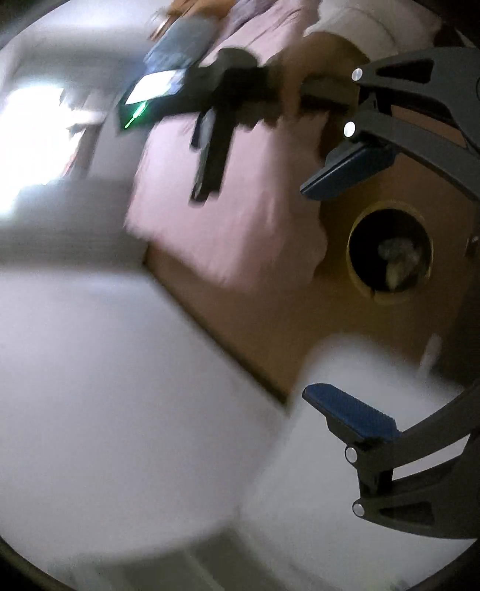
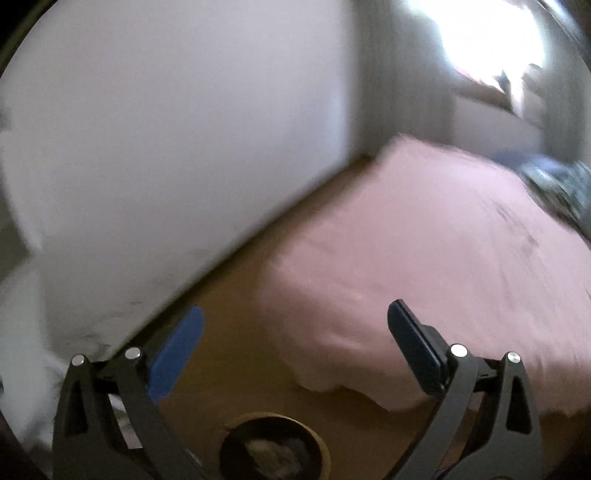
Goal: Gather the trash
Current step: 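Grasp the teal box with the left tool while the right tool grasps white tissue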
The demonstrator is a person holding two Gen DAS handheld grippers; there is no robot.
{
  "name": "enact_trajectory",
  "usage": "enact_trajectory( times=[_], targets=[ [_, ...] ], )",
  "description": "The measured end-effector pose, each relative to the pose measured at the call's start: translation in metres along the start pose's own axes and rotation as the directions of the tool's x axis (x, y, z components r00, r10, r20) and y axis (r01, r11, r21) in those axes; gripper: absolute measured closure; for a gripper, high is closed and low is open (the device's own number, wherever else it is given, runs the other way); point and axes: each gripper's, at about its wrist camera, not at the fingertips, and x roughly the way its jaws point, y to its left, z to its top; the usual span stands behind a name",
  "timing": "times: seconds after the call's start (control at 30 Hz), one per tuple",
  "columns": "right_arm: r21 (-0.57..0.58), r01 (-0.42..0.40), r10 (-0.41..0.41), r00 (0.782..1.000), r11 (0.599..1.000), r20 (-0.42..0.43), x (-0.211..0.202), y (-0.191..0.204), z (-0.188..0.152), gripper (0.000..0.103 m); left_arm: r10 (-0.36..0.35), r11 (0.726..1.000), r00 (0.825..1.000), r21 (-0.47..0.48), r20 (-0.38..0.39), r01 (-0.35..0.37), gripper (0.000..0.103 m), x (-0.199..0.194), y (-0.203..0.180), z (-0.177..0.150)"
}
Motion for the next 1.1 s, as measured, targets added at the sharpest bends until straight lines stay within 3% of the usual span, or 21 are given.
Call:
enact_trajectory(
  times=[0.07,0.17,0.2,0.27,0.3,0.4,0.43,0.53,0.63,0.7,0.8,0.9,1.0,1.1],
  targets=[
    [-0.076,-0.116,0.117,0.993,0.990,0.006,-0.008,0.049,0.004,0.007,0.142,0.988,0.989,-0.063,0.026,-0.141,0.007,-0.032,0.045,-0.006],
    [-0.182,-0.270,0.268,0.963,0.946,-0.037,-0.015,0.125,0.001,0.007,0.363,0.920,0.932,-0.159,-0.005,-0.359,0.007,-0.082,0.111,-0.027],
    [-0.205,-0.304,0.300,0.953,0.930,-0.052,-0.017,0.147,-0.002,0.007,0.443,0.873,0.896,-0.207,-0.037,-0.441,0.007,-0.103,0.140,-0.042],
    [-0.241,-0.393,0.379,0.920,0.887,-0.104,-0.024,0.198,-0.011,0.007,0.530,0.802,0.843,-0.268,-0.092,-0.534,0.007,-0.131,0.176,-0.062],
    [-0.249,-0.432,0.412,0.902,0.867,-0.130,-0.027,0.220,-0.015,0.007,0.584,0.740,0.799,-0.309,-0.144,-0.597,0.007,-0.150,0.201,-0.081],
    [-0.274,-0.562,0.516,0.826,0.781,-0.224,-0.042,0.291,-0.037,0.007,0.650,0.627,0.716,-0.351,-0.256,-0.695,0.007,-0.180,0.249,-0.125],
    [-0.284,-0.599,0.545,0.800,0.748,-0.252,-0.048,0.311,-0.046,0.007,0.651,0.602,0.700,-0.363,-0.292,-0.711,0.007,-0.190,0.265,-0.142],
    [-0.332,-0.684,0.595,0.730,0.650,-0.338,-0.079,0.373,-0.078,0.007,0.640,0.563,0.682,-0.388,-0.355,-0.730,0.007,-0.205,0.295,-0.176],
    [-0.376,-0.734,0.601,0.679,0.565,-0.421,-0.102,0.425,-0.109,0.007,0.624,0.564,0.679,-0.379,-0.387,-0.734,0.007,-0.204,0.306,-0.191],
    [-0.372,-0.762,0.608,0.648,0.531,-0.460,-0.109,0.447,-0.122,0.007,0.622,0.559,0.673,-0.375,-0.400,-0.740,0.007,-0.205,0.308,-0.199],
    [-0.354,-0.788,0.605,0.615,0.504,-0.506,-0.112,0.477,-0.130,0.007,0.601,0.575,0.687,-0.376,-0.408,-0.726,0.007,-0.207,0.322,-0.202],
    [-0.311,-0.820,0.613,0.567,0.480,-0.549,-0.114,0.499,-0.127,0.007,0.595,0.583,0.694,-0.377,-0.406,-0.720,0.007,-0.212,0.328,-0.204],
    [-0.321,-0.813,0.588,0.576,0.486,-0.567,-0.113,0.523,-0.133,0.008,0.587,0.593,0.702,-0.376,-0.403,-0.712,0.007,-0.208,0.337,-0.206],
    [-0.347,-0.804,0.549,0.587,0.483,-0.595,-0.107,0.541,-0.146,0.016,0.581,0.597,0.709,-0.383,-0.401,-0.705,0.007,-0.205,0.344,-0.208]
  ],
)
